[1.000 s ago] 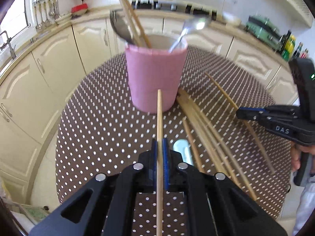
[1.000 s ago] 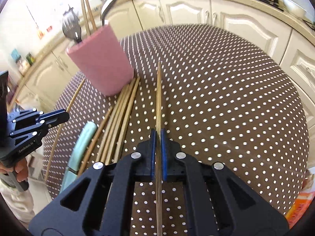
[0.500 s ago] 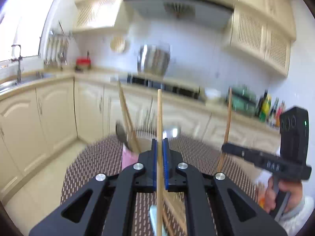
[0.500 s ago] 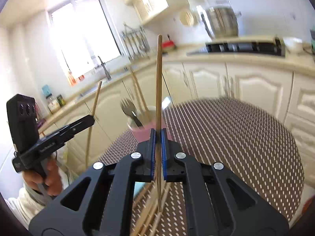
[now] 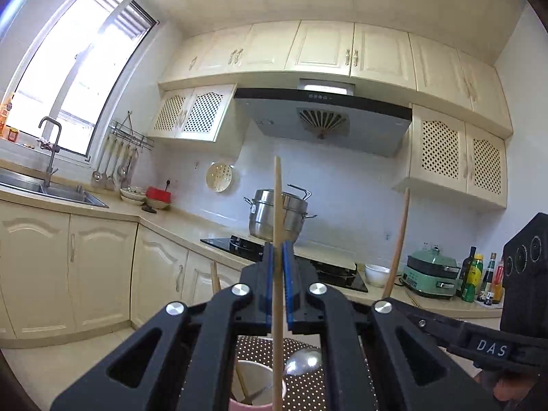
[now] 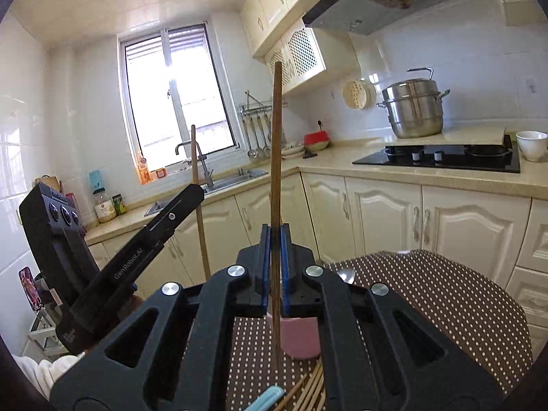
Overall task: Organize utensils
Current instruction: 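Lift both chopsticks and lower them into the pink cup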
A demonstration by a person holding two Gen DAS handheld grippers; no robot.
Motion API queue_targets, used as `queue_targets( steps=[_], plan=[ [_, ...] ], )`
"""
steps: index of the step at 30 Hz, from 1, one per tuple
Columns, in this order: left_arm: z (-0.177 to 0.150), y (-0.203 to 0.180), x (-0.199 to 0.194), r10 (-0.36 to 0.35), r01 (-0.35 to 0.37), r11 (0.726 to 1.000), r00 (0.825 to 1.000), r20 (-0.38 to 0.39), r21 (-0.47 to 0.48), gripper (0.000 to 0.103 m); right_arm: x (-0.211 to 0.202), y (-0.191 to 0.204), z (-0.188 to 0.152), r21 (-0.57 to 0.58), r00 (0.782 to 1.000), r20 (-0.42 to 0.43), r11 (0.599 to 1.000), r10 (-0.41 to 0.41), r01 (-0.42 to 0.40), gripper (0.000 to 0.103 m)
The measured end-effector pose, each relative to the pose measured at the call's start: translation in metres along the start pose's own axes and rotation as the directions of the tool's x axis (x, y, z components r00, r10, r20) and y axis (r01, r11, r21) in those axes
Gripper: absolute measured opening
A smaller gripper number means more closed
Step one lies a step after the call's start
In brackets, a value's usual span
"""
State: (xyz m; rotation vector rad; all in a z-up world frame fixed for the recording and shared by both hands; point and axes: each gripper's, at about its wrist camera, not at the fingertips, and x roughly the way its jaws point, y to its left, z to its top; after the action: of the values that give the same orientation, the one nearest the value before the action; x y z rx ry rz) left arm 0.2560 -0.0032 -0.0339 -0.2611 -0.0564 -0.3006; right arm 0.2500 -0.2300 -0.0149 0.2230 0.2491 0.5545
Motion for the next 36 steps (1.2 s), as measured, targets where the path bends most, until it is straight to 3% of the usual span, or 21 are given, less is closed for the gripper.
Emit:
queue_targets(
  steps=[15,30,32,33,36],
  plan=[
    [-0.016,0.03,0.059,0.07,-0.067,0.997,0.995,0.068,-0.036,0.005,0.036,-0.008,0.007,0.0,0.992,0.123,1.0,-0.011,0.011,0.006],
    [-0.044,0.033,0.064,0.061,-0.061,0.998,0.996,-0.065,0.003,0.007,0.063,-0.009,-0.016,0.008,1.0,0.016,1.0,-0.025,0.025,0.006],
    [-0.044,0.034,0.062,0.053,-0.053,0.999,0.995,-0.086,-0.001,0.011,0.063,-0.009,-0.016,0.007,1.0,0.011,1.0,-0.028,0.028,0.006],
    [-0.045,0.033,0.061,0.05,-0.051,0.999,0.994,-0.094,-0.003,0.021,0.062,-0.008,-0.017,0.008,1.0,0.009,1.0,-0.029,0.029,0.006],
    [-0.044,0.035,0.057,0.058,-0.059,0.998,0.992,-0.113,0.0,0.024,0.063,-0.007,-0.017,0.005,0.999,0.005,0.999,-0.032,0.032,0.006]
  ],
)
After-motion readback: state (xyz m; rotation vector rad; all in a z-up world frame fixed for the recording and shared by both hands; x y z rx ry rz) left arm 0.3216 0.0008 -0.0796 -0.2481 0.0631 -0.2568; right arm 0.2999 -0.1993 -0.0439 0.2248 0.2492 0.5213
